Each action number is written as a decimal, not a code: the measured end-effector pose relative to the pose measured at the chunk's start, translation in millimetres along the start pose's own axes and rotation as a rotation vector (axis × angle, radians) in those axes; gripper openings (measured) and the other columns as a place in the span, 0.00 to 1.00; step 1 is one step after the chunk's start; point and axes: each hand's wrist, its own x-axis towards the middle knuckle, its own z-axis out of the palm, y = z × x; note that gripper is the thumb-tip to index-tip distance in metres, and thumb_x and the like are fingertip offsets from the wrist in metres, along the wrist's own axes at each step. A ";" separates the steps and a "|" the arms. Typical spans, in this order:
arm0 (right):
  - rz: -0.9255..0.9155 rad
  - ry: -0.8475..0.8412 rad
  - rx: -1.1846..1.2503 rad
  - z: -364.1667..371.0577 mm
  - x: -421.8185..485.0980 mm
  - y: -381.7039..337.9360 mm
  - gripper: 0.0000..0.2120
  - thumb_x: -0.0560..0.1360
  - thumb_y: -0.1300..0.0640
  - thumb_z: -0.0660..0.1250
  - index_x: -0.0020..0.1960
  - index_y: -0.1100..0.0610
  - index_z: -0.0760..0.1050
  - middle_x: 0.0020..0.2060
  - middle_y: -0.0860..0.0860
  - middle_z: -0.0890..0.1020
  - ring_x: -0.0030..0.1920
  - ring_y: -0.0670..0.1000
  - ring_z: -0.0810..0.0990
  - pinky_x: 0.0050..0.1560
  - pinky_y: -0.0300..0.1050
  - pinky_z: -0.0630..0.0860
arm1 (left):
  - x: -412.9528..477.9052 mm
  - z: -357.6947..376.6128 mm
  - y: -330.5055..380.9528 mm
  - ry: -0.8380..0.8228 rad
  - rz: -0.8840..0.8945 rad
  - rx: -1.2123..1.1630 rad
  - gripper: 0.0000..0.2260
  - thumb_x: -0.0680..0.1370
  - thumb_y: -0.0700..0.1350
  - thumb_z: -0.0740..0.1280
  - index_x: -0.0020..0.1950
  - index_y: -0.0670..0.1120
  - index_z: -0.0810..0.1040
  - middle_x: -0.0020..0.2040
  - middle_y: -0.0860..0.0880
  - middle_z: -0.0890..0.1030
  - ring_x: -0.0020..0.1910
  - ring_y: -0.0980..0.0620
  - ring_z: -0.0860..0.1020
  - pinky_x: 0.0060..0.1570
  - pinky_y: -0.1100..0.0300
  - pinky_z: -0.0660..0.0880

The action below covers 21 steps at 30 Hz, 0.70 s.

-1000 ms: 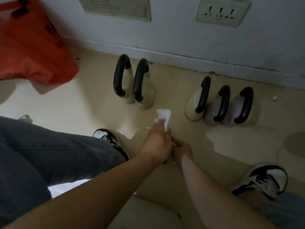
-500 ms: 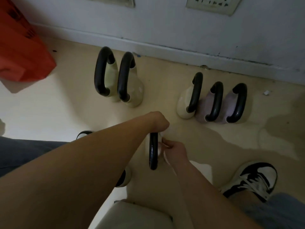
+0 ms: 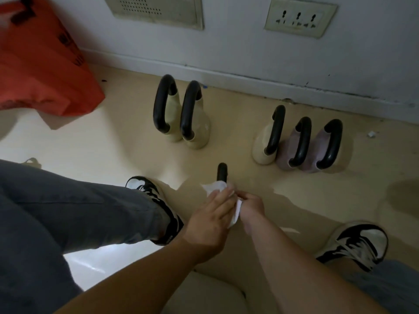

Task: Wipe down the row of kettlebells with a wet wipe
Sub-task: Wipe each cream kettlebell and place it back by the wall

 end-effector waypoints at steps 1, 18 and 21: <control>0.010 0.001 0.003 -1.5 1.1 2.3 0.07 0.81 0.61 0.67 0.51 0.62 0.84 0.44 0.56 0.86 0.43 0.54 0.84 0.48 0.46 0.82 | -6.2 1.5 5.6 0.028 0.013 0.027 0.20 0.75 0.42 0.67 0.67 0.41 0.78 0.71 0.45 0.75 0.77 0.44 0.63 0.73 0.44 0.65; -0.169 -0.004 -0.249 -2.0 -8.6 7.2 0.10 0.82 0.52 0.63 0.53 0.49 0.83 0.48 0.50 0.84 0.47 0.51 0.78 0.53 0.44 0.74 | -12.6 -14.4 -25.1 0.038 -1.223 -0.948 0.23 0.77 0.66 0.60 0.53 0.49 0.81 0.46 0.46 0.84 0.44 0.45 0.83 0.45 0.50 0.82; -0.192 -0.063 -0.271 -4.3 2.0 15.9 0.17 0.82 0.55 0.65 0.69 0.44 0.77 0.59 0.43 0.82 0.61 0.49 0.79 0.69 0.50 0.75 | 22.8 -28.2 -33.7 0.138 -1.299 -1.202 0.28 0.76 0.69 0.60 0.63 0.49 0.79 0.58 0.46 0.82 0.56 0.42 0.81 0.52 0.45 0.81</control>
